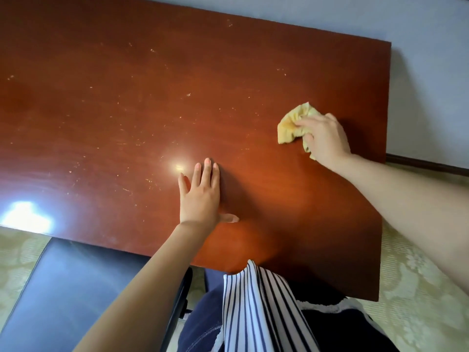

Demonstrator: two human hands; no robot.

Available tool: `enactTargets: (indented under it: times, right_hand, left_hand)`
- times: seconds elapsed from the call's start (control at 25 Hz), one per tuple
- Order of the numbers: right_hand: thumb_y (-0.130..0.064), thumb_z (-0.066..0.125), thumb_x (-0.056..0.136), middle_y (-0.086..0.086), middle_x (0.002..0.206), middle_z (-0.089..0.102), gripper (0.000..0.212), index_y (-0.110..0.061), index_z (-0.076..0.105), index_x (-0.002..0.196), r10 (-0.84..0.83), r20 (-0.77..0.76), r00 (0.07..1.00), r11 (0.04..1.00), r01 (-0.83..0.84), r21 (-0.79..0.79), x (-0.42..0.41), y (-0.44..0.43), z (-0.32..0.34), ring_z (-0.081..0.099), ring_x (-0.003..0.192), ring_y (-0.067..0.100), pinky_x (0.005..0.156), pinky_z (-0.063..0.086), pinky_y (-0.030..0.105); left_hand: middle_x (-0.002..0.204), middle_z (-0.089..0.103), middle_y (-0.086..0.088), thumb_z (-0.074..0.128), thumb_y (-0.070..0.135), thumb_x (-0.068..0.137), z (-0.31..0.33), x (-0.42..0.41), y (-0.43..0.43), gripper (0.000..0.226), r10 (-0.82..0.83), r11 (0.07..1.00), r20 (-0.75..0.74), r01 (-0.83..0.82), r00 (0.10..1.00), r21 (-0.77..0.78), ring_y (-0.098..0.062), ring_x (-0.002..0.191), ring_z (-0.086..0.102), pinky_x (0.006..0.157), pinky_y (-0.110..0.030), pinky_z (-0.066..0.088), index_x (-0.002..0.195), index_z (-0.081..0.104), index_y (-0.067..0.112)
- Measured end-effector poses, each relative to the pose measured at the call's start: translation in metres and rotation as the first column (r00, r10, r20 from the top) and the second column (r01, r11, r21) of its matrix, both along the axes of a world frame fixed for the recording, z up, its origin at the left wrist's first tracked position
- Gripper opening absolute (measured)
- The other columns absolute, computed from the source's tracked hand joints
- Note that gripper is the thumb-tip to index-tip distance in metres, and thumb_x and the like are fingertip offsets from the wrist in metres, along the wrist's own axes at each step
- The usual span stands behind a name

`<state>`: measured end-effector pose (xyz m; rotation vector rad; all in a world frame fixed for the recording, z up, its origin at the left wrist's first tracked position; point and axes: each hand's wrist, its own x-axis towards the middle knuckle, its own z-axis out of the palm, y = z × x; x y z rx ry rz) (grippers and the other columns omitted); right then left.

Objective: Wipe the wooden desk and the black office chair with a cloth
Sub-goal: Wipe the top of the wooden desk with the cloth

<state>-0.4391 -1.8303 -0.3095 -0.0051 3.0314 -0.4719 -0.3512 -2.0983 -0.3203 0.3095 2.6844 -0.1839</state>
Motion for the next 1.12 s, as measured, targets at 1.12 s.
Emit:
enactTargets:
  times: [1.12]
  right_hand:
    - [0.001, 0.079, 0.07, -0.001, 0.104, 0.071, 0.033, -0.016, 0.075, 0.099, 0.583, -0.182, 0.792, 0.796, -0.602, -0.068, 0.132, -0.038, -0.015, 0.063, 0.077, 0.024, 0.071, 0.055, 0.039]
  left_hand:
    - [0.151, 0.025, -0.012, 0.058, 0.073, 0.072, 0.026, -0.026, 0.003, 0.107, -0.097, 0.987, 0.109, 0.11, 0.989, -0.12, -0.029, 0.137, 0.03, 0.115, -0.05, 0.013, 0.146, 0.02, 0.006]
